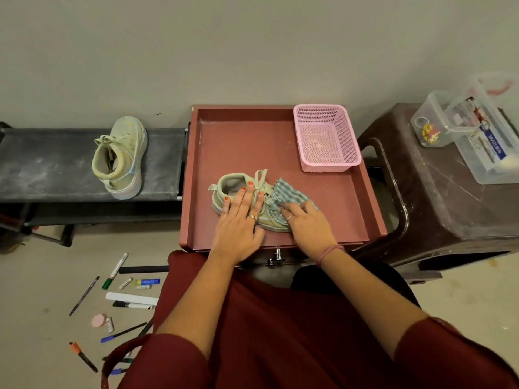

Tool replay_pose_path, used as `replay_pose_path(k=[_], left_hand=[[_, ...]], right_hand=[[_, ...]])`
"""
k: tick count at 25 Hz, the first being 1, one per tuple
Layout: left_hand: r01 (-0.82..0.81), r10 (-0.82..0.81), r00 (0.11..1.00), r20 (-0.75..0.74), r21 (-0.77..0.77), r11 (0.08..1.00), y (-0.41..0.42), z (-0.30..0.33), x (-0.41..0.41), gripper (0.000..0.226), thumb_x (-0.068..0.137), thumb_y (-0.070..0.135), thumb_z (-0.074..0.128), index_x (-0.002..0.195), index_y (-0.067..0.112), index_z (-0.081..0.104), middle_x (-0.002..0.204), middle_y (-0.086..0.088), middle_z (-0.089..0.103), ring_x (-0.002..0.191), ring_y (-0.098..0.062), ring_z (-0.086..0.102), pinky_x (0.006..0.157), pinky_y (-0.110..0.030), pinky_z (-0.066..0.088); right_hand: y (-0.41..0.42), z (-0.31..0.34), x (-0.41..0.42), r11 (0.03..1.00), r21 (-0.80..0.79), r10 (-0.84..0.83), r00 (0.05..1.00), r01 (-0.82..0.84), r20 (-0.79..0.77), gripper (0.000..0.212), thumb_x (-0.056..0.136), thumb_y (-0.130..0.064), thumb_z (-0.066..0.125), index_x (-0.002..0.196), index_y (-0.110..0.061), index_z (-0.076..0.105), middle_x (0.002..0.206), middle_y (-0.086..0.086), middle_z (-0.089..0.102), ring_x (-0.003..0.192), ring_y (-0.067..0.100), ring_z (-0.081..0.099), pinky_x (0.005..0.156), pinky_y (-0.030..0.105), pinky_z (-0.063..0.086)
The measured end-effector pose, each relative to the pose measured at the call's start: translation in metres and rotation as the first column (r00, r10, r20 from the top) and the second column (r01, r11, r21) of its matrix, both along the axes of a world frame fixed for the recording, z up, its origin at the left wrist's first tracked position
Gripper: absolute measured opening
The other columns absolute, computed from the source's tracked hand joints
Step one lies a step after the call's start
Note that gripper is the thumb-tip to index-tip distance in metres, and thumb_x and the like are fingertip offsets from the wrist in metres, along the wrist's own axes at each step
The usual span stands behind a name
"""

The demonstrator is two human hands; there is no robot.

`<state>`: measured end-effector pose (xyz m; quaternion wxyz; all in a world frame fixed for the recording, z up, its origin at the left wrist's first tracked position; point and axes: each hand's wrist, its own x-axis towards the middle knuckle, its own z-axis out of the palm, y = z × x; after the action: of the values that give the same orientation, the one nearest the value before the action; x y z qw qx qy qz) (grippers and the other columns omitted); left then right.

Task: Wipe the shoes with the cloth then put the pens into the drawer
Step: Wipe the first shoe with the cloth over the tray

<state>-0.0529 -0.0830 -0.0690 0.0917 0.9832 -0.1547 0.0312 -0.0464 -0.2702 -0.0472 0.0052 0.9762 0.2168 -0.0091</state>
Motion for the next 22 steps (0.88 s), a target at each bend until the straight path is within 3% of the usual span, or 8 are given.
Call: replay_pose_path(k=[3,6,9,11,13,15,18,22], left_hand=[[-0.007,0.007,1.0,-0.002,0.003,1.0,0.0,0.002,-0.001,0.07,0.083,0.029,0.031,0.152,0.015,0.025,0.159,-0.011,0.018,0.146,-0.024,0.014,0.116,-0.045,0.006],[0.003,-0.003,1.0,-0.014,-0.009,1.0,0.0,0.0,0.0,0.07,0.084,0.028,0.027,0.152,0.015,0.023,0.16,-0.011,0.016,0.147,-0.026,0.014,0.117,-0.045,0.003],[0.014,-0.015,0.999,-0.041,-0.024,1.0,0.001,0.002,0.002,0.071,0.084,0.03,0.018,0.153,0.017,0.012,0.161,-0.009,0.005,0.149,-0.025,0.005,0.116,-0.043,-0.007],[0.021,-0.022,0.998,-0.056,-0.026,0.999,0.001,0.002,0.002,0.072,0.083,0.03,0.016,0.154,0.017,0.01,0.162,-0.008,0.001,0.149,-0.024,0.001,0.116,-0.041,-0.011],[0.024,-0.025,0.998,-0.05,-0.036,0.999,0.001,0.001,0.002,0.071,0.083,0.029,0.019,0.153,0.015,0.02,0.162,-0.008,0.003,0.149,-0.024,0.002,0.117,-0.041,-0.01],[0.028,-0.029,0.999,-0.02,-0.031,0.999,0.003,-0.001,0.003,0.068,0.084,0.026,0.024,0.15,0.011,0.029,0.161,-0.01,0.01,0.148,-0.023,0.006,0.118,-0.043,-0.002],[0.057,-0.057,0.998,0.012,0.004,0.998,0.006,-0.003,0.003,0.071,0.082,0.023,0.026,0.152,0.014,0.024,0.16,-0.011,0.014,0.147,-0.024,0.009,0.117,-0.044,0.005],[0.068,-0.068,0.998,0.0,-0.005,0.998,0.01,-0.001,0.003,0.073,0.081,0.023,0.026,0.153,0.017,0.019,0.161,-0.01,0.011,0.147,-0.023,0.006,0.117,-0.042,0.001]], right_hand=[[-0.017,0.014,-0.004,0.993,-0.1,0.072,0.996,-0.066,0.056,0.024,0.077,-0.019,0.059,0.095,-0.026,0.073,0.089,-0.01,0.064,0.076,0.018,0.056,0.053,0.027,0.046],[-0.027,0.036,-0.011,0.985,-0.169,0.001,0.995,-0.018,-0.101,0.025,0.088,-0.019,0.059,0.111,-0.027,0.065,0.108,-0.008,0.06,0.097,0.02,0.051,0.069,0.031,0.047],[-0.031,0.057,0.004,0.966,0.091,-0.236,0.97,0.241,-0.06,0.04,0.092,-0.006,0.047,0.127,-0.023,0.056,0.122,-0.002,0.056,0.103,0.023,0.042,0.084,0.034,0.046],[-0.021,0.054,0.012,0.923,0.266,-0.285,0.958,0.278,-0.012,0.053,0.088,0.002,0.05,0.135,-0.023,0.05,0.133,0.001,0.054,0.115,0.029,0.042,0.095,0.039,0.043],[0.0,0.038,0.009,0.973,0.206,-0.088,0.993,0.103,-0.08,0.065,0.085,0.005,0.055,0.141,-0.026,0.042,0.149,0.003,0.039,0.138,0.036,0.028,0.108,0.05,0.033],[0.01,0.008,-0.008,0.993,0.0,0.12,0.988,-0.121,-0.096,0.07,0.079,0.003,0.064,0.14,-0.023,0.043,0.151,0.005,0.036,0.14,0.035,0.028,0.107,0.057,0.031],[-0.014,-0.01,-0.024,0.968,-0.151,0.189,0.979,-0.199,-0.076,0.066,0.066,-0.004,0.072,0.129,-0.02,0.058,0.137,0.004,0.053,0.123,0.031,0.054,0.094,0.054,0.046],[-0.046,-0.01,-0.034,0.969,-0.133,0.214,0.977,-0.21,0.018,0.057,0.067,-0.004,0.071,0.121,-0.02,0.065,0.133,0.002,0.058,0.119,0.03,0.057,0.087,0.049,0.053]])
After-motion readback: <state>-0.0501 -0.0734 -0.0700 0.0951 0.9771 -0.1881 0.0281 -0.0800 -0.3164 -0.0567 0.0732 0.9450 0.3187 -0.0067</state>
